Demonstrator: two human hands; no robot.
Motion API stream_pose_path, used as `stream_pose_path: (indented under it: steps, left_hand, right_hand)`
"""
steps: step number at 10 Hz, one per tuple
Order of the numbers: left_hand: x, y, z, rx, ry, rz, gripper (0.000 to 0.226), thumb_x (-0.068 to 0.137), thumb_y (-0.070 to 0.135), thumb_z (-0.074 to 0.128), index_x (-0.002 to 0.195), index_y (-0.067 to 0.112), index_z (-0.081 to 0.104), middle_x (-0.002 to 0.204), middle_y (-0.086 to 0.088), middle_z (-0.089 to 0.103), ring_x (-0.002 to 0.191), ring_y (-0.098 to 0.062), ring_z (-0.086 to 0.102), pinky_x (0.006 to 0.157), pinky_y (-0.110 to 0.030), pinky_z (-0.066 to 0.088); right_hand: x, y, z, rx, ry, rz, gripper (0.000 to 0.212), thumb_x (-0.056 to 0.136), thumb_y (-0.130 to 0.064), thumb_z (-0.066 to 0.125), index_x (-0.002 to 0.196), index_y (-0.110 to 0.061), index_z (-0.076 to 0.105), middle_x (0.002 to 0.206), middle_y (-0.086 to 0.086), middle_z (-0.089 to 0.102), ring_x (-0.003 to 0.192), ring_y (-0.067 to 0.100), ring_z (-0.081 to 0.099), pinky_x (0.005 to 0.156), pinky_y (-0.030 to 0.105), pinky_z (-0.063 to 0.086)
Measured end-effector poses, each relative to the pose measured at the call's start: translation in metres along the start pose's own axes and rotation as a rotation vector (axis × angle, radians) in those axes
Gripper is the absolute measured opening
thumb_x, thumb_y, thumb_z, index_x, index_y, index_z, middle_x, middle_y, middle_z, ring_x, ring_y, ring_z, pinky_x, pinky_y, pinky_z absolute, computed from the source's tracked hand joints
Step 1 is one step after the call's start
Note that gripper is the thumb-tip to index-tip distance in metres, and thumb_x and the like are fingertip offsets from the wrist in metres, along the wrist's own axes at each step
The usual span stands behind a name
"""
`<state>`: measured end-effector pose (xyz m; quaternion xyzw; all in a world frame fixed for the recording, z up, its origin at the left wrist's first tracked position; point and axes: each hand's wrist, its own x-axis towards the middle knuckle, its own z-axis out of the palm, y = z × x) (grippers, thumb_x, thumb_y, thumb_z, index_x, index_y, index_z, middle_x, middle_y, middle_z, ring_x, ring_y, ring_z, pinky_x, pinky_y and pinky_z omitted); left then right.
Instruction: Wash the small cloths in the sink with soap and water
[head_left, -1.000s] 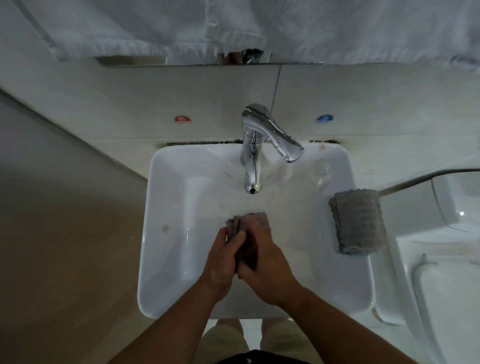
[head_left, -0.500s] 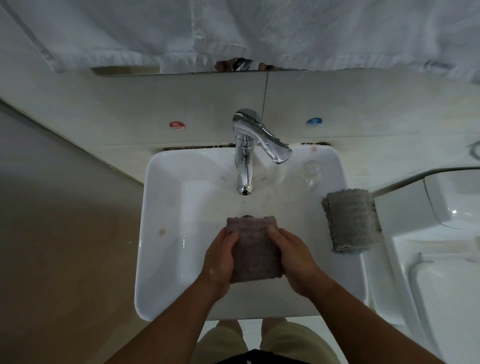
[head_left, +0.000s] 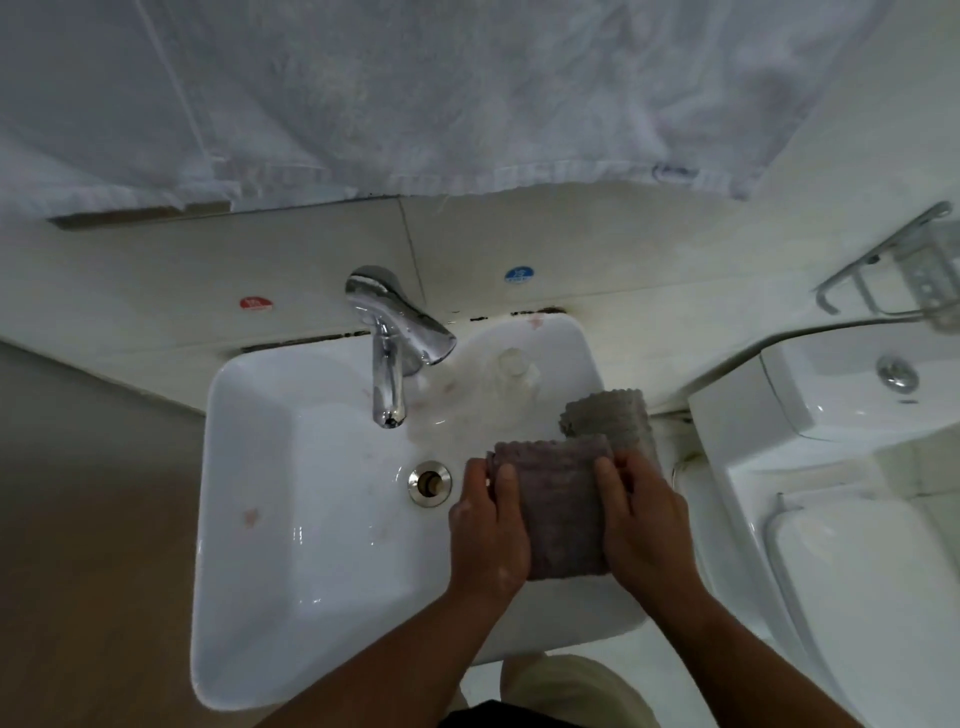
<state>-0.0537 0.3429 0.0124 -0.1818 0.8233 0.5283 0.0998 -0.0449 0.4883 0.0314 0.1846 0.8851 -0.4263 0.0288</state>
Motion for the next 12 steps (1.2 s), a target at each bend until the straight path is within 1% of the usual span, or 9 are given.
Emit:
stream_pose_path:
  steps: [1,2,3,6,8,9,10,11,12]
  left_hand:
    - [0.010,0.030,0.030,-0.005,-0.010,0.037,0.023,0.105,0.039,0.040,0.096,0.021,0.051,0.079,0.006,0.061,0.073,-0.001,0.056,0.058,-0.023,0.036]
    - [0.023,0.049,0.053,-0.002,-0.026,0.032,0.024,0.105,0.039,0.039,0.098,0.019,0.051,0.080,0.007,0.059,0.072,-0.001,0.053,0.064,-0.030,0.035]
    - [0.036,0.049,0.072,0.032,-0.013,0.023,0.026,0.106,0.038,0.039,0.102,0.016,0.051,0.084,0.002,0.060,0.073,-0.015,0.053,0.066,-0.032,0.037]
    - [0.045,0.023,0.105,0.104,0.013,-0.021,0.027,0.106,0.040,0.038,0.105,0.016,0.051,0.089,-0.010,0.070,0.083,-0.033,0.065,0.065,-0.034,0.042]
    - [0.046,0.020,0.112,0.199,0.000,-0.073,0.035,0.103,0.050,0.033,0.107,0.019,0.048,0.084,-0.003,0.065,0.087,-0.035,0.065,0.070,-0.037,0.048]
    - [0.045,0.022,0.113,0.225,-0.015,-0.118,0.039,0.102,0.055,0.030,0.101,0.019,0.046,0.085,-0.007,0.066,0.085,-0.035,0.064,0.070,-0.037,0.048]
    - [0.045,0.022,0.109,0.216,-0.049,-0.146,0.041,0.100,0.059,0.031,0.100,0.021,0.045,0.085,-0.005,0.064,0.086,-0.033,0.064,0.073,-0.037,0.049]
    - [0.042,0.028,0.089,0.268,-0.089,-0.136,0.042,0.098,0.063,0.031,0.101,0.023,0.043,0.088,-0.006,0.065,0.088,-0.032,0.064,0.079,-0.041,0.054]
    - [0.037,0.023,0.056,0.355,-0.134,-0.071,0.041,0.099,0.062,0.030,0.104,0.024,0.043,0.090,-0.004,0.062,0.094,-0.032,0.063,0.081,-0.037,0.049]
  right_hand:
    - [0.033,0.008,-0.030,0.004,0.027,0.032,0.016,0.105,-0.035,0.045,0.099,-0.028,0.058,0.082,-0.016,0.060,0.076,-0.004,0.057,0.058,0.012,0.038]
    - [0.063,0.023,-0.045,-0.023,0.041,0.026,0.019,0.105,-0.037,0.045,0.098,-0.026,0.060,0.081,-0.018,0.060,0.075,-0.005,0.056,0.059,0.019,0.041]
    - [0.087,0.043,-0.043,-0.046,0.015,0.049,0.018,0.103,-0.040,0.048,0.099,-0.027,0.061,0.080,-0.020,0.060,0.074,-0.004,0.057,0.061,0.021,0.044]
    - [0.101,0.081,-0.016,0.072,0.010,0.153,0.024,0.101,-0.046,0.051,0.087,-0.029,0.062,0.076,-0.007,0.069,0.071,0.009,0.067,0.065,0.032,0.056]
    - [0.102,0.086,-0.010,0.054,-0.058,0.188,0.036,0.103,-0.049,0.042,0.090,-0.020,0.059,0.078,-0.006,0.065,0.072,0.008,0.061,0.063,0.028,0.044]
    - [0.104,0.084,-0.012,0.069,-0.122,0.225,0.041,0.104,-0.051,0.037,0.095,-0.018,0.059,0.083,-0.006,0.064,0.077,0.010,0.061,0.062,0.026,0.041]
    - [0.105,0.085,-0.015,0.040,-0.163,0.233,0.041,0.103,-0.054,0.037,0.098,-0.019,0.058,0.087,-0.008,0.064,0.081,0.011,0.062,0.063,0.026,0.043]
    - [0.103,0.080,-0.021,-0.036,-0.070,0.218,0.040,0.100,-0.057,0.043,0.095,-0.021,0.057,0.083,-0.007,0.064,0.078,0.014,0.064,0.066,0.030,0.047]
    - [0.089,0.072,-0.034,-0.129,0.093,0.090,0.028,0.099,-0.050,0.052,0.095,-0.022,0.055,0.087,-0.003,0.063,0.078,0.014,0.061,0.067,0.031,0.049]
